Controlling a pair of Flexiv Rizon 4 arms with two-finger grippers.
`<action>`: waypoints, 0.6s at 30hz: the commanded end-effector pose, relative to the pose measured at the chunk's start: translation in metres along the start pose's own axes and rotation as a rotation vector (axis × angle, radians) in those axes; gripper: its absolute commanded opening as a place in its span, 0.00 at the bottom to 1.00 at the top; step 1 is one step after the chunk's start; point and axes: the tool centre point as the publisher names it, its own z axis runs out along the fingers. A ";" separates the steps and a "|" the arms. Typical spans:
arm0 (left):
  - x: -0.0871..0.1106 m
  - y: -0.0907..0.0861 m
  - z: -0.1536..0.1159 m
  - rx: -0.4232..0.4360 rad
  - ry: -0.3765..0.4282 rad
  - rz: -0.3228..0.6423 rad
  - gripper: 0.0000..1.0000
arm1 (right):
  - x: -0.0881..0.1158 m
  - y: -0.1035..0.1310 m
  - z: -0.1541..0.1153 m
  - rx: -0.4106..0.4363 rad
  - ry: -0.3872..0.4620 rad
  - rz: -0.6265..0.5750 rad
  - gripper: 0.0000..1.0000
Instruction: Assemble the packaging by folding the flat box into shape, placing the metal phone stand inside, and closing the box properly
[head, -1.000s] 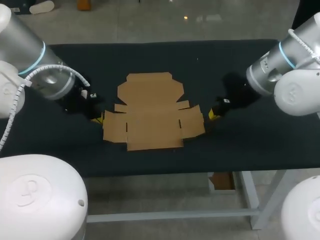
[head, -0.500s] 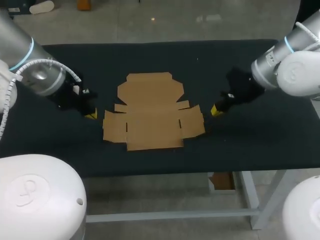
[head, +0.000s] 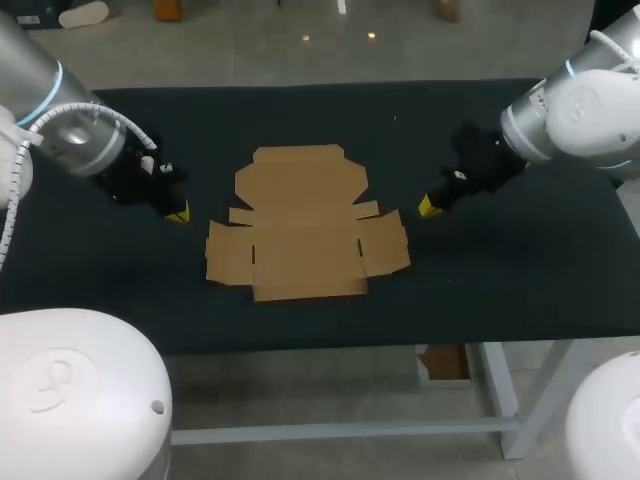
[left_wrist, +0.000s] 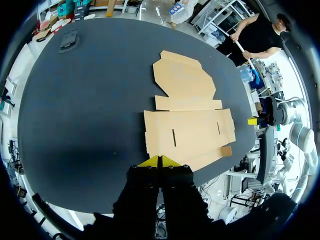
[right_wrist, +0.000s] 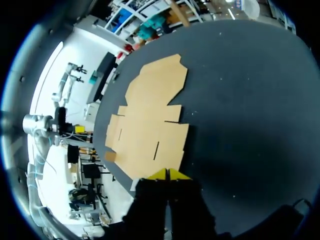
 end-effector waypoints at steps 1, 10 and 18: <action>-0.003 -0.021 0.011 -0.028 0.002 0.004 0.00 | -0.009 0.014 0.004 0.162 0.055 -0.005 0.00; -0.018 -0.062 0.023 -0.034 0.005 0.007 0.00 | -0.022 0.041 0.012 0.144 0.055 -0.002 0.00; -0.027 -0.086 0.035 -0.044 0.020 0.012 0.00 | -0.028 0.063 0.021 0.150 0.056 0.002 0.00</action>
